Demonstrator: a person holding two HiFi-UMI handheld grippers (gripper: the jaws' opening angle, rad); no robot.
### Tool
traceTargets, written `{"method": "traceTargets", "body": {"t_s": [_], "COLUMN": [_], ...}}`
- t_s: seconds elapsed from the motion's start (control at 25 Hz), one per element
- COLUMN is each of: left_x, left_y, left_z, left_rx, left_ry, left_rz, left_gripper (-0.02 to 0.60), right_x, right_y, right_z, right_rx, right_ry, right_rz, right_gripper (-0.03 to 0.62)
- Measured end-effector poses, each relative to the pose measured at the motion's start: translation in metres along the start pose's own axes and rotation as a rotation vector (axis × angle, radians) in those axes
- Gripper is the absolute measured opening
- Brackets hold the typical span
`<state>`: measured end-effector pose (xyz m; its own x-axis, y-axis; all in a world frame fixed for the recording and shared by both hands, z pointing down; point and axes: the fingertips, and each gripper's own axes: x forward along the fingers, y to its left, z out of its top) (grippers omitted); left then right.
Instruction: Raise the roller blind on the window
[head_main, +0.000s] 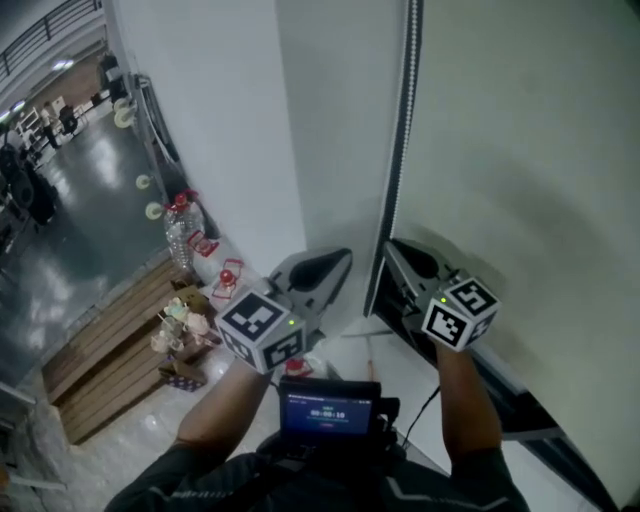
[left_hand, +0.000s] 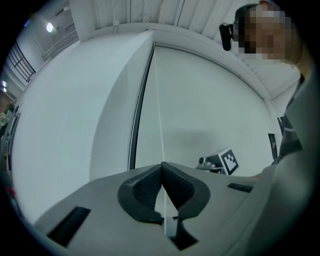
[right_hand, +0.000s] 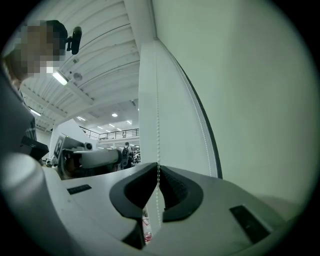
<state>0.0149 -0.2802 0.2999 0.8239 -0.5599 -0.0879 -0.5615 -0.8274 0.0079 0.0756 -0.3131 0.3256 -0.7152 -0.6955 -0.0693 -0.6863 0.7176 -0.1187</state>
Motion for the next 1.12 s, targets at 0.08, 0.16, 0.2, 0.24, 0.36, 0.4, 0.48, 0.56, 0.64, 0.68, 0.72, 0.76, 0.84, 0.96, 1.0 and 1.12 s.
{"method": "traceTargets", "body": {"t_s": [0.08,0.16,0.2,0.24,0.36,0.4,0.48,0.56,0.64,0.68,0.72,0.76,0.84,0.96,1.0,1.12], "left_x": [0.004,0.008,0.01,0.013,0.022,0.026,0.035,0.044,0.051,0.053,0.055,0.057,0.059,0.061,0.063,0.073], "left_y": [-0.002,-0.005,-0.009,-0.014,-0.022,-0.025,-0.031,-0.034,-0.032,-0.03,-0.029,-0.027,-0.023,-0.021,-0.023,-0.029], "left_z": [0.014,0.028,0.035,0.041,0.054,0.057,0.062,0.064,0.062,0.061,0.06,0.059,0.059,0.062,0.065,0.068], "left_rx": [0.004,0.003,0.009,0.017,0.022,0.019,0.006,-0.007,-0.015,-0.02,-0.026,-0.029,-0.028,-0.026,-0.024,-0.003], "left_ry": [-0.031,-0.057,-0.065,-0.07,-0.075,-0.077,-0.08,-0.074,-0.061,-0.054,-0.049,-0.046,-0.044,-0.047,-0.049,-0.037], "left_rz": [-0.008,-0.027,-0.047,-0.068,-0.114,-0.129,-0.164,-0.179,-0.17,-0.164,-0.16,-0.155,-0.14,-0.135,-0.142,-0.159], "left_gripper": [-0.005,-0.005,-0.005,-0.005,-0.005,-0.005,-0.003,-0.003,-0.003,-0.003,-0.003,-0.003,0.056,0.093,0.095,0.095], "right_x": [-0.01,-0.019,-0.022,-0.024,-0.026,-0.026,-0.026,-0.026,-0.024,-0.023,-0.023,-0.022,-0.022,-0.023,-0.023,-0.02], "right_y": [0.007,0.014,0.017,0.019,0.025,0.027,0.031,0.032,0.032,0.032,0.032,0.032,0.031,0.03,0.03,0.031], "right_z": [0.002,0.004,0.006,0.007,0.008,0.007,0.005,0.005,0.006,0.006,0.006,0.007,0.007,0.005,0.005,0.005], "right_rx": [-0.009,-0.008,-0.003,-0.001,-0.013,-0.015,-0.018,-0.02,-0.016,-0.014,-0.014,-0.015,-0.018,-0.017,-0.016,-0.017], "right_ry": [0.002,0.003,0.001,0.0,0.007,0.01,0.014,0.015,0.016,0.016,0.018,0.02,0.023,0.027,0.027,0.029], "right_rz": [0.002,0.002,0.001,-0.001,0.0,0.006,0.017,0.018,0.016,0.016,0.017,0.017,0.017,0.017,0.02,0.03], "right_gripper": [0.012,0.012,0.012,0.012,0.012,0.012,0.012,0.012,0.012,0.012,0.012,0.012,0.012,0.012,0.012,0.012]}}
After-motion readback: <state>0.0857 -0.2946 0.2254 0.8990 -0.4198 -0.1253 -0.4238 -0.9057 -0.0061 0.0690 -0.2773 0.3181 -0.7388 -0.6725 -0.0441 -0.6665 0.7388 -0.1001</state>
